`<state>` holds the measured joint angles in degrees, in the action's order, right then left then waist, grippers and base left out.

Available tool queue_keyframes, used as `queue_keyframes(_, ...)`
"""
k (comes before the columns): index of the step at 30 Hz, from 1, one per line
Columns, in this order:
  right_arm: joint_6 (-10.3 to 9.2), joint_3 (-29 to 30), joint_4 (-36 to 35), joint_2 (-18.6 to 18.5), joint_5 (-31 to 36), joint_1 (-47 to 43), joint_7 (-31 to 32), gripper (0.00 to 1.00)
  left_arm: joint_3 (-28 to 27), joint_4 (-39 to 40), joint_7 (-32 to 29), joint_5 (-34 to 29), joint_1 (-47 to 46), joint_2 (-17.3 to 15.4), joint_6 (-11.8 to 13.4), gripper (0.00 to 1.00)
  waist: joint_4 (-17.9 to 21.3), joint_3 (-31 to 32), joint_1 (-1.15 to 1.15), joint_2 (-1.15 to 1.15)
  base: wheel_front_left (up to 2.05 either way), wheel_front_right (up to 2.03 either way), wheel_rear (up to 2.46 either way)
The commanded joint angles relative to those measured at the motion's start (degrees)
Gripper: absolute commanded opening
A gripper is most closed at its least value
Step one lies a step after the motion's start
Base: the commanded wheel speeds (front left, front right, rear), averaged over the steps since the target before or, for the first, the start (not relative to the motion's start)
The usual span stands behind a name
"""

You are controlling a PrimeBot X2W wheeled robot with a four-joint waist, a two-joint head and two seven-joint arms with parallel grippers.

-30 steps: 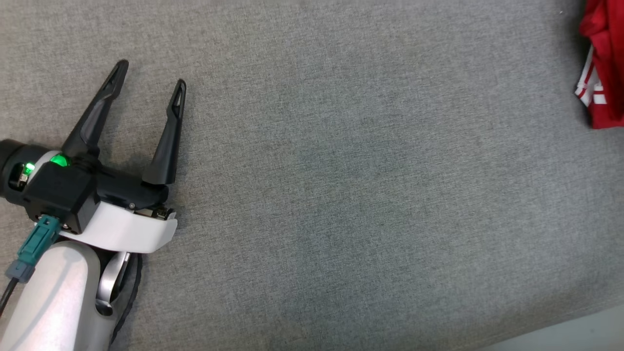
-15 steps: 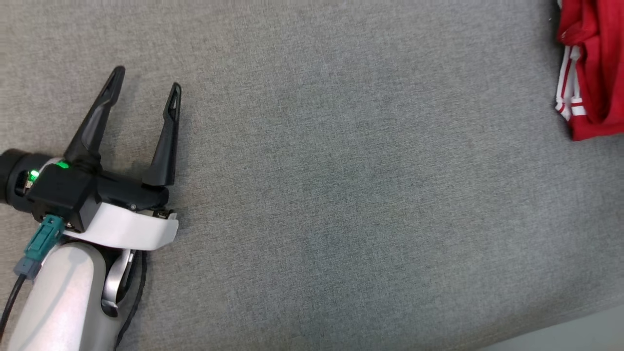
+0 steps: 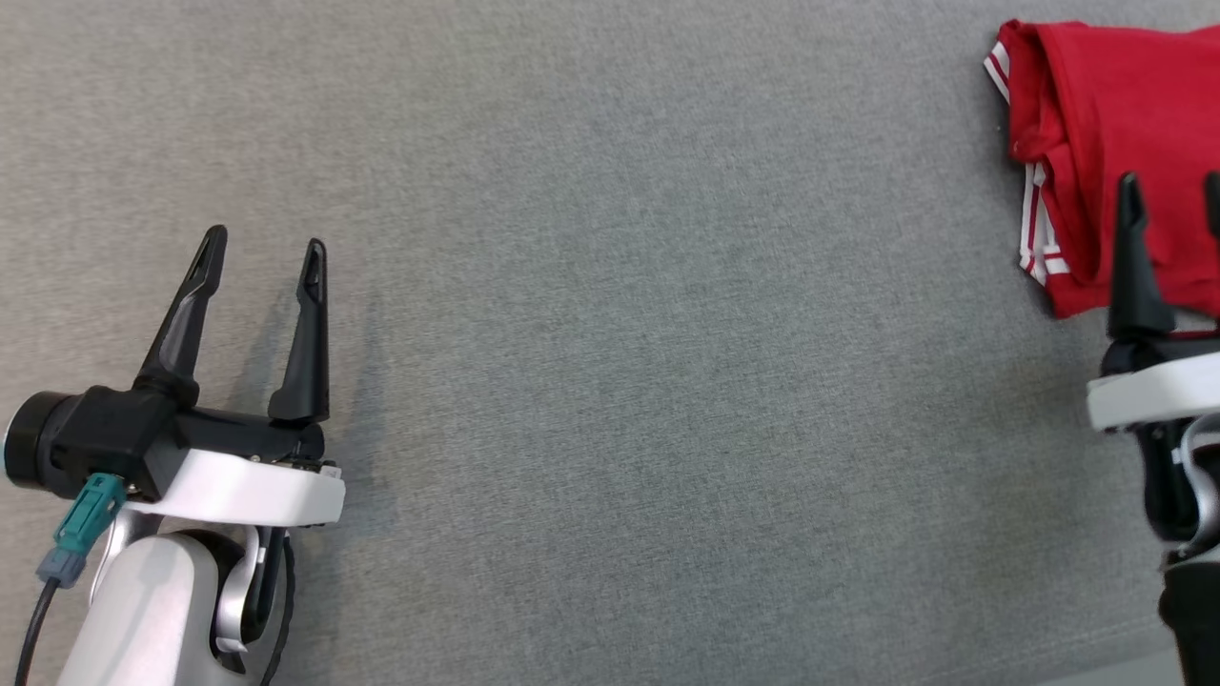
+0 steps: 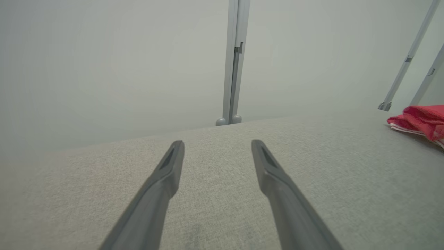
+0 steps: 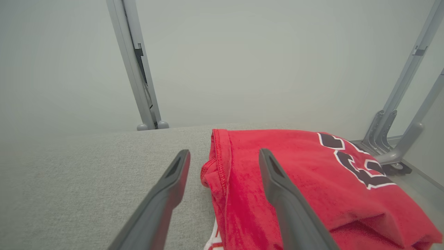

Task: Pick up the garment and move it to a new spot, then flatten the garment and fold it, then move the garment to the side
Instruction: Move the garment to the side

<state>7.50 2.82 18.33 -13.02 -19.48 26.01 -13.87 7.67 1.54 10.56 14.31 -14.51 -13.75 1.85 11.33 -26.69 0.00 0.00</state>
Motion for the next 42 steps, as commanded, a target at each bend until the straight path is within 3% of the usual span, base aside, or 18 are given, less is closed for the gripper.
queue_keyframes(1, -0.01, -0.21, -0.74, -0.09, 0.80, -0.92, 0.34, 1.00, -0.46, -0.12, 0.28, 0.38, 0.35, -0.28, 0.28, 1.00, -1.38, 1.72, 0.00, 0.00, 0.00, 0.00, 0.00)
queue_keyframes(14, -0.01, -3.10, -11.61, 4.96, 4.84, -10.73, 4.77, 1.00, -2.79, -3.50, 2.94, 3.49, 5.75, 1.22, 1.70, 1.00, -6.73, 9.85, 0.00, 0.00, 0.00, 0.00, 0.00)
queue_keyframes(31, -0.01, 0.87, -19.64, 7.13, 6.75, -26.06, 10.15, 1.00, -2.66, -4.20, 1.92, 5.05, 18.43, 1.93, 3.62, 1.00, -7.35, 22.70, 0.00, 0.00, 0.00, 0.00, 0.00)
queue_keyframes(42, -0.01, 1.83, -23.26, 7.42, 7.01, -30.10, 12.77, 1.00, -2.09, -3.01, 0.83, 5.56, 22.34, 1.83, 4.36, 1.00, -8.30, 25.67, 0.00, 0.00, 0.00, 0.00, 0.00)
